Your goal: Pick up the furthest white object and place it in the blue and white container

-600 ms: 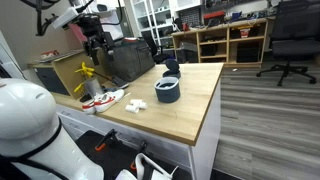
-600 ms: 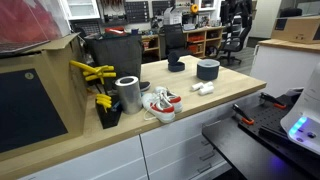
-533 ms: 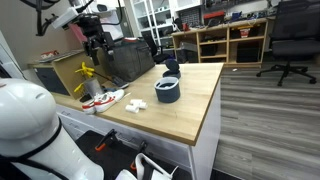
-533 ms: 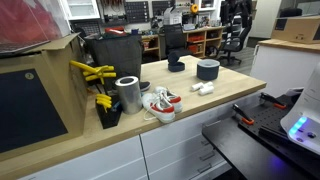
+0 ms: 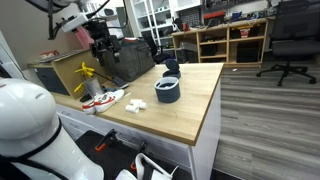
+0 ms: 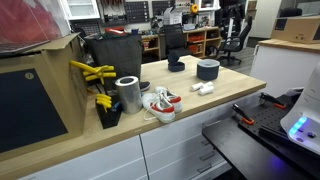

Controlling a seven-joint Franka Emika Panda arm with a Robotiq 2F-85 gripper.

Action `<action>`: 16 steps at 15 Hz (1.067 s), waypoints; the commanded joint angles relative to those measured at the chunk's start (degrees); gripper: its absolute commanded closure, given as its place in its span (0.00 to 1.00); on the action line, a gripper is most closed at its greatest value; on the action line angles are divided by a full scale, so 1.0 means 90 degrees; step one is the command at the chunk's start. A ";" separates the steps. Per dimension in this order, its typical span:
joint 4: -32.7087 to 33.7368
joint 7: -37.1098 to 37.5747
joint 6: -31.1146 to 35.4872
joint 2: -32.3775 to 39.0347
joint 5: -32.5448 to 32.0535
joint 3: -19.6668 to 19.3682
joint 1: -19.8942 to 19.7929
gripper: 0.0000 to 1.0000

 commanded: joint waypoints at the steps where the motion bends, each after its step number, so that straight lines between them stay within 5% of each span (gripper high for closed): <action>1: 0.0412 0.0052 0.0572 0.0953 0.0075 -0.0141 -0.0081 0.00; 9: 0.1210 0.0107 0.1432 0.2991 0.0146 -0.0478 -0.0211 0.00; 16: 0.1594 0.1203 0.2453 0.4380 0.0183 -0.0450 -0.0076 0.00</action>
